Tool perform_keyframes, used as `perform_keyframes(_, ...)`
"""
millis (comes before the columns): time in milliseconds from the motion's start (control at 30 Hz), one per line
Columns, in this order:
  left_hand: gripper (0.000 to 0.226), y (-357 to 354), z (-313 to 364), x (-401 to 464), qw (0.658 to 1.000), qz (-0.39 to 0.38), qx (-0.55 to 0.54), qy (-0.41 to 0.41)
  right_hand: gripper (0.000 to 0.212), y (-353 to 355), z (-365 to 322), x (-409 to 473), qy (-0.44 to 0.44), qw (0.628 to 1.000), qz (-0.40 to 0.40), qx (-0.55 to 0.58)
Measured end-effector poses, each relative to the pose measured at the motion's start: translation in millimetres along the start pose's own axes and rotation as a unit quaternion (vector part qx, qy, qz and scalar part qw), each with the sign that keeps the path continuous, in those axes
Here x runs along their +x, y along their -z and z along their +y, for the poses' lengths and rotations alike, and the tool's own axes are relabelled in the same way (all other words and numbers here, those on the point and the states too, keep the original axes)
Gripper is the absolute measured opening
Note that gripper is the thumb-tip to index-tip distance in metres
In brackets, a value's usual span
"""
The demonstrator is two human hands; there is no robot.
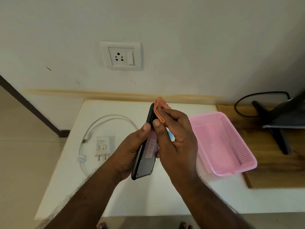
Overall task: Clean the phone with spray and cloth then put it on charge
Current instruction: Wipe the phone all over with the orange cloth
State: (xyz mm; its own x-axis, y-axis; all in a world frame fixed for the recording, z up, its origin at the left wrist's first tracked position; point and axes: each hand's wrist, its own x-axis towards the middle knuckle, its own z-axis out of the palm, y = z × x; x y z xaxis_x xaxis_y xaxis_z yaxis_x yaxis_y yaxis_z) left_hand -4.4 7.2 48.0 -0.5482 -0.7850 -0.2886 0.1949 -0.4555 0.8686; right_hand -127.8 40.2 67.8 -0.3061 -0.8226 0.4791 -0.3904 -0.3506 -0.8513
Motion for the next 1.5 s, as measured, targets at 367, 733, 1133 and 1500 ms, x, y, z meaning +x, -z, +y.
perform_keyframes(367,0.069,0.8,1.0,0.0,0.977,-0.061,-0.204,0.026,0.033,-3.8,11.0,-2.1,0.095,0.990,-0.059,-0.084)
perform_keyframes(733,0.089,9.9,2.3,9.9,0.991,-0.024,-0.134,-0.010,0.024,11.9,6.2,9.4,-0.076,0.992,0.012,0.095)
perform_keyframes(1133,0.080,8.6,-15.2,10.8,0.993,-0.053,-0.097,0.035,0.033,13.8,28.8,6.8,0.064,0.989,-0.035,-0.126)
perform_keyframes(1500,0.088,19.5,-1.1,6.9,0.988,-0.020,-0.150,-0.018,0.033,3.0,23.8,-2.7,0.076,0.976,-0.119,-0.168)
